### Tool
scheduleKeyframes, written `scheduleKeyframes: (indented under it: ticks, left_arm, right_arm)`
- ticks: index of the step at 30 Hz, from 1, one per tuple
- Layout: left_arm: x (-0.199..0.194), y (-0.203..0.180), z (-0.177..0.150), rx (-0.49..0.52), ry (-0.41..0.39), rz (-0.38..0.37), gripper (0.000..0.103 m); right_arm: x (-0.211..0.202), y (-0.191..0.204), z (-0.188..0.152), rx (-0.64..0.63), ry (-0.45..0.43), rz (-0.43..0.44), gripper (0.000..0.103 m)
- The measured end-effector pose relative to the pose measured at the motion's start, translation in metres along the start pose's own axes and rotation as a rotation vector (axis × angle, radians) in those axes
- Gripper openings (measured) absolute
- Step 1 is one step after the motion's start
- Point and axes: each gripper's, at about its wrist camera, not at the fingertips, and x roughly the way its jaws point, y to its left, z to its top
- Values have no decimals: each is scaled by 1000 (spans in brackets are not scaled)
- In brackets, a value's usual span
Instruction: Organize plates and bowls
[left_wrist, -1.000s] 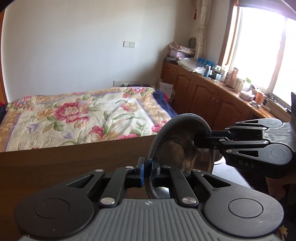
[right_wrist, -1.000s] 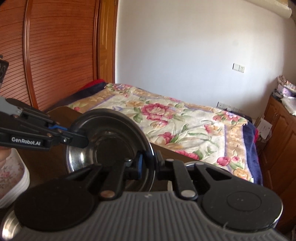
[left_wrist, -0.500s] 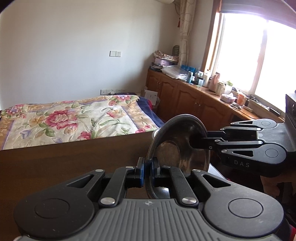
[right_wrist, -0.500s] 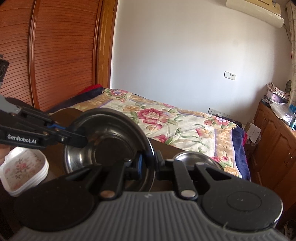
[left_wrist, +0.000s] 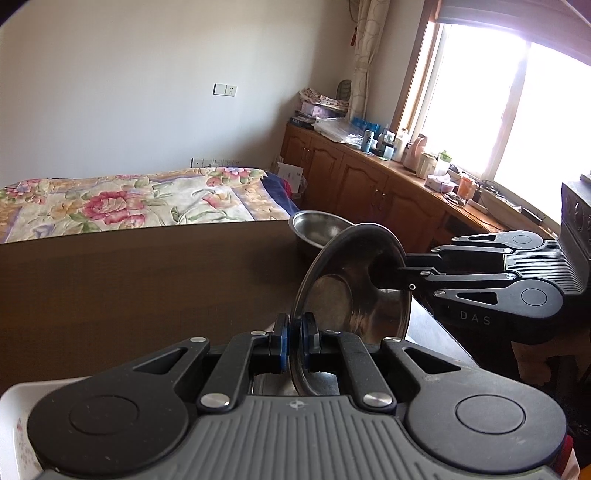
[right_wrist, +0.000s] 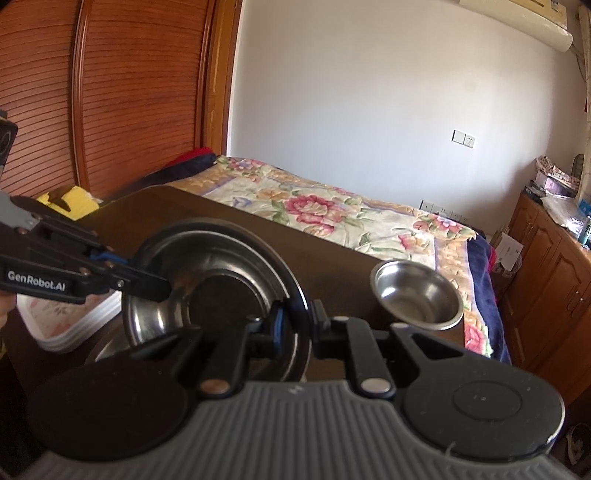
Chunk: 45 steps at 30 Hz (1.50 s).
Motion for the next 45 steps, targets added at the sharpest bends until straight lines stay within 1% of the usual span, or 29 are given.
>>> scheduleKeyframes:
  ticks: [7, 19, 25, 34, 40, 45]
  left_arm:
    - [-1, -1, -15, -2, 25, -16, 8]
    - [9, 1, -28, -30, 59, -29, 8]
    - [15, -4, -26, -6, 65, -9, 8]
    - [16, -5, -34, 13, 61, 15, 8]
    - [14, -3, -32, 18, 42, 36, 8]
    - [11, 0, -31, 22, 26, 55, 8]
  right_arm:
    - [-7, 6, -11, 7, 18, 7, 16]
    - [-2, 11, -30, 20, 60, 19, 16]
    - [2, 11, -34, 19, 65, 20, 17]
    - [8, 14, -41, -10, 65, 31, 17]
    - [9, 17, -43, -54, 77, 38, 17]
    - [10, 15, -42, -77, 84, 27, 16]
